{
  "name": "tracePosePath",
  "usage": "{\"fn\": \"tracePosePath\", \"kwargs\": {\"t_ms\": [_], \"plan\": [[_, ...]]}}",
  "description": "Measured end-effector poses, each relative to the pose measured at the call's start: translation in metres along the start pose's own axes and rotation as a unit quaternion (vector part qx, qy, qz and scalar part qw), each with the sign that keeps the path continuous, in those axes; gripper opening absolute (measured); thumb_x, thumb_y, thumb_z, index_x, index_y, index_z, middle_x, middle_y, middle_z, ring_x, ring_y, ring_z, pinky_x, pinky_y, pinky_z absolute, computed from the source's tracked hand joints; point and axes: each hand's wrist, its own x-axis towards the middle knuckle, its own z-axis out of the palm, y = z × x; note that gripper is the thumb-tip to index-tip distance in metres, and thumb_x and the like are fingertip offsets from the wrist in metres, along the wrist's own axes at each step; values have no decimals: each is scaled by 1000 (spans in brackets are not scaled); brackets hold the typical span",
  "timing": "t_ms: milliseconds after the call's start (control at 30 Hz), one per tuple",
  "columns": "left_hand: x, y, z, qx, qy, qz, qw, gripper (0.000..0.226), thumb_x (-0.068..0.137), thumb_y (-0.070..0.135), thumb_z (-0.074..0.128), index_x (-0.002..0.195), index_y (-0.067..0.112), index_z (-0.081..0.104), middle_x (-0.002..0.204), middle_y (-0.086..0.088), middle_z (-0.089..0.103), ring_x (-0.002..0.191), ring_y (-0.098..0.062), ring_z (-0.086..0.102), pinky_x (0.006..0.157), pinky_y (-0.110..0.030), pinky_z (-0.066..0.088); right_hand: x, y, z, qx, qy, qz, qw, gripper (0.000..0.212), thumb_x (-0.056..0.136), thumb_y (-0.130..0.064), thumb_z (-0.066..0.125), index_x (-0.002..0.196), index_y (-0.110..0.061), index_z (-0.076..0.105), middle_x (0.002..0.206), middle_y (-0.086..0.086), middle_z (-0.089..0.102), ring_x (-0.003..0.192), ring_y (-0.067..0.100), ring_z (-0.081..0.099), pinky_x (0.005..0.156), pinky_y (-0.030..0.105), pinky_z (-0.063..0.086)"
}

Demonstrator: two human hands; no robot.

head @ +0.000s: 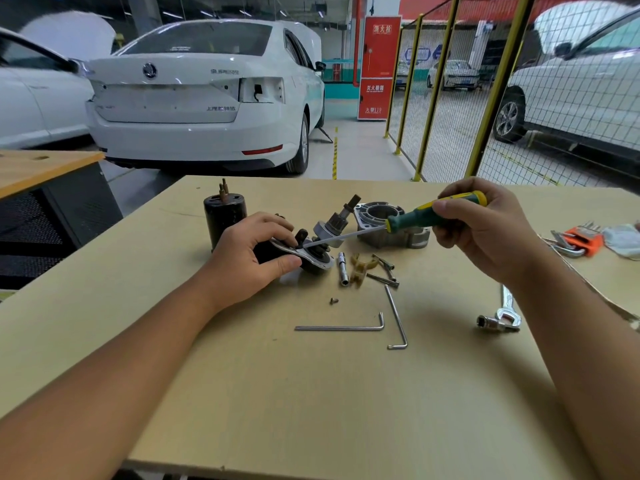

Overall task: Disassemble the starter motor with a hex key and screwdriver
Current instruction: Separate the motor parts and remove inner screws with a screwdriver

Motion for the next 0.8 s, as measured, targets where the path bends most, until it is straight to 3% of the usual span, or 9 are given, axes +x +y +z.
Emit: {"fn": "tracePosePath", "kwargs": {"t_ms": [600, 800], "plan": [[-1, -1, -1, -7, -3, -12, 1000, 23, 76, 12, 90, 97, 11, 79, 117, 0, 70, 115, -9, 65, 104, -24, 47, 1, 7, 5, 16, -11, 23, 1000, 18, 77, -7, 78, 85, -13, 63, 83, 13, 64, 63, 29, 58, 51, 32, 49], [0, -1, 0, -11, -3, -11, 1000, 22, 77, 18, 88, 96, 13, 77, 117, 1, 70, 115, -9, 65, 104, -23, 47, 3, 3, -1, 31, 22, 1, 999, 14, 78, -7, 75, 80, -15, 63, 84, 16, 63, 61, 28, 60, 53, 32, 49]]}}
